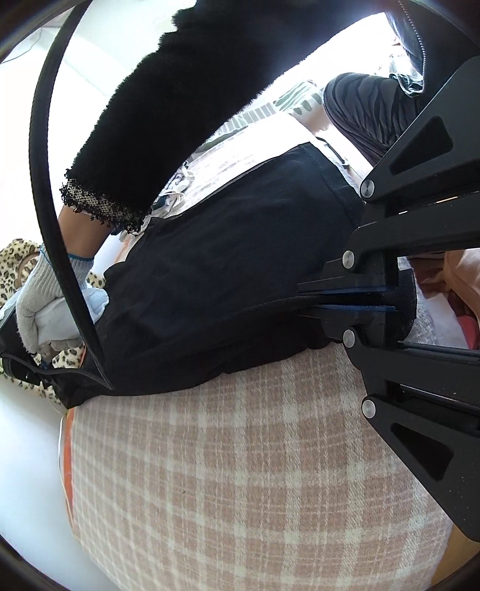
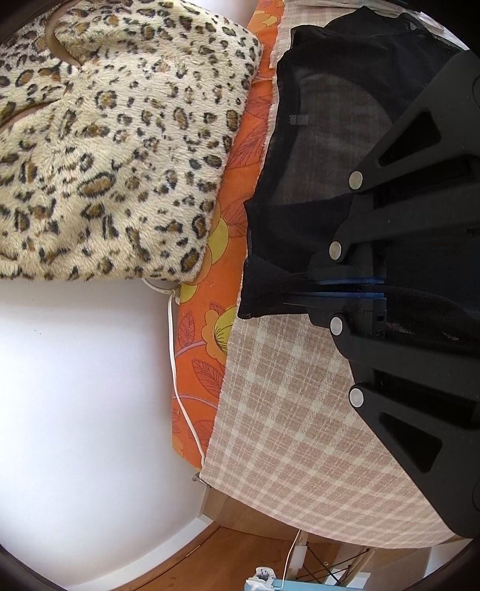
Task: Fold small clothes
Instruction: 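Fold the held side edge lengthwise over the shirt with both grippers, then release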
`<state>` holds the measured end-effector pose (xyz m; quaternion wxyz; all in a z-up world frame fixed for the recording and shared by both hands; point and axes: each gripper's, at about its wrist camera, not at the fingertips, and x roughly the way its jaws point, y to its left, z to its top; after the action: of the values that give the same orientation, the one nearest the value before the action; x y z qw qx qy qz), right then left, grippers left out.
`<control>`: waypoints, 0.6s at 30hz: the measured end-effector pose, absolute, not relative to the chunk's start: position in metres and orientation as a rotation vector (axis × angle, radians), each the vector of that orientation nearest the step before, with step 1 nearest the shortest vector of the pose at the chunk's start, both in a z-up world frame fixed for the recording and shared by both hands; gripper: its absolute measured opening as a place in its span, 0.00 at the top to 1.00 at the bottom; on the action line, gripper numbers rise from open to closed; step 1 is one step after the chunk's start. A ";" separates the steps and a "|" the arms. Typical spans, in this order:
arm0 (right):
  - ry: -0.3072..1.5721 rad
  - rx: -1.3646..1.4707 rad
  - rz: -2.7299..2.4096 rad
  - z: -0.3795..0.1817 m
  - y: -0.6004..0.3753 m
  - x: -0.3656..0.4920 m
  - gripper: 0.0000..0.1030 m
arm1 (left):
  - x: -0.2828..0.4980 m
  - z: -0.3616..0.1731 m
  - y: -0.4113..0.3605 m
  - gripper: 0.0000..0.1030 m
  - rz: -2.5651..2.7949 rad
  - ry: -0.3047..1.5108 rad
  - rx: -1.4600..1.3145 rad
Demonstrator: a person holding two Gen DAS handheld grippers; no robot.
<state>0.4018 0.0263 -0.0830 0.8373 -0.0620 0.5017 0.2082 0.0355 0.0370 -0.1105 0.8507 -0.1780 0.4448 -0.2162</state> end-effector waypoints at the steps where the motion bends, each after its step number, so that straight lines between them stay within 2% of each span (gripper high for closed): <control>1: 1.062 -0.129 0.435 -0.083 0.020 0.403 0.97 | 0.037 -0.111 0.033 0.97 -0.463 0.938 -0.363; 18: 1.116 -0.023 0.331 -0.111 -0.075 0.423 0.97 | 0.052 -0.119 -0.024 0.97 -0.574 1.001 -0.267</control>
<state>0.4235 -0.0749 -0.1111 0.8354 -0.0110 0.5268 0.1564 0.0517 -0.0240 -0.1187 0.8297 -0.1256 0.4718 -0.2707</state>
